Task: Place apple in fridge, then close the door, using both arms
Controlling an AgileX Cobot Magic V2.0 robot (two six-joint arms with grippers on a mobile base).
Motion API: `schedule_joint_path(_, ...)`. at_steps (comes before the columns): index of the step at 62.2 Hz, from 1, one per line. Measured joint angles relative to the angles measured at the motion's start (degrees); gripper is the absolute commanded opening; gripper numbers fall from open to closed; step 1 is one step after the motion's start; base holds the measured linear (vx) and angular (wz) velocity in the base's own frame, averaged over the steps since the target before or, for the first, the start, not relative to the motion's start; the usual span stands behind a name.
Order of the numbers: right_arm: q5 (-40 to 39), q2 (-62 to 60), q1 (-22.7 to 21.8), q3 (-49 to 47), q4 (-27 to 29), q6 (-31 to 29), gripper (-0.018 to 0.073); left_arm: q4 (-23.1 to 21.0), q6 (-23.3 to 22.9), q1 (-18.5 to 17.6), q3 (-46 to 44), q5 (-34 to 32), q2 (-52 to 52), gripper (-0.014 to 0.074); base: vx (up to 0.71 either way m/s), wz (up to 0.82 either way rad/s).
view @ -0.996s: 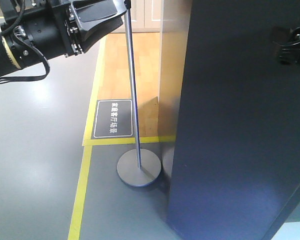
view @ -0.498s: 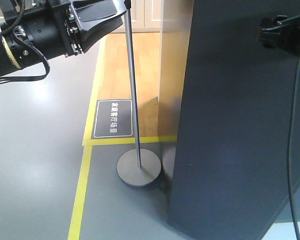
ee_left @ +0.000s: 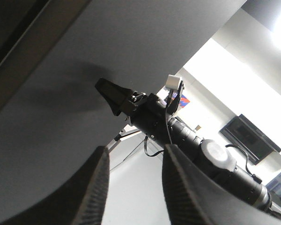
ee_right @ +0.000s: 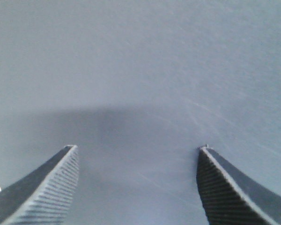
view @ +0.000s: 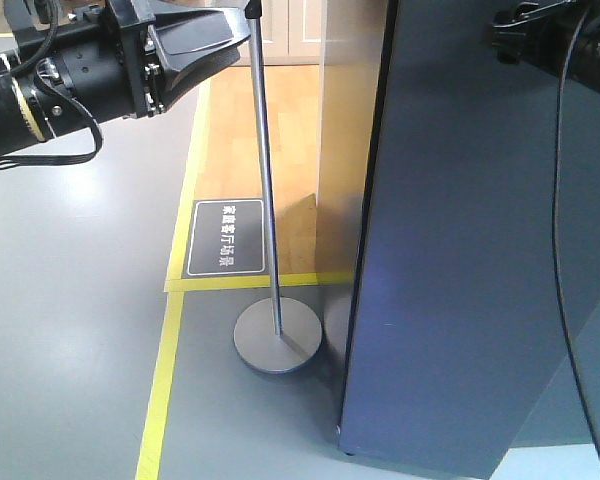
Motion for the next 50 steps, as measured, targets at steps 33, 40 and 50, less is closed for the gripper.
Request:
schedule_joint_path(33, 11.4, 4.2, -2.5, -7.8, -0.9, 0.9, 0.0516, 0.0, 0.0, 0.0, 0.0, 0.9, 0.0, 0.0271, 0.00, -0.01)
schedule_joint_path(40, 11.3, 5.6, -3.1, -9.7, -0.8, 0.7, 0.0516, 0.0, 0.0, 0.0, 0.0, 1.1, 0.0, 0.0271, 0.00, -0.01)
schedule_joint_path(50, 7.7, 8.6, -4.7, -11.0, -0.8, 0.5, 0.0516, 0.0, 0.0, 0.0, 0.0, 1.5, 0.0, 0.0271, 0.00, 0.02)
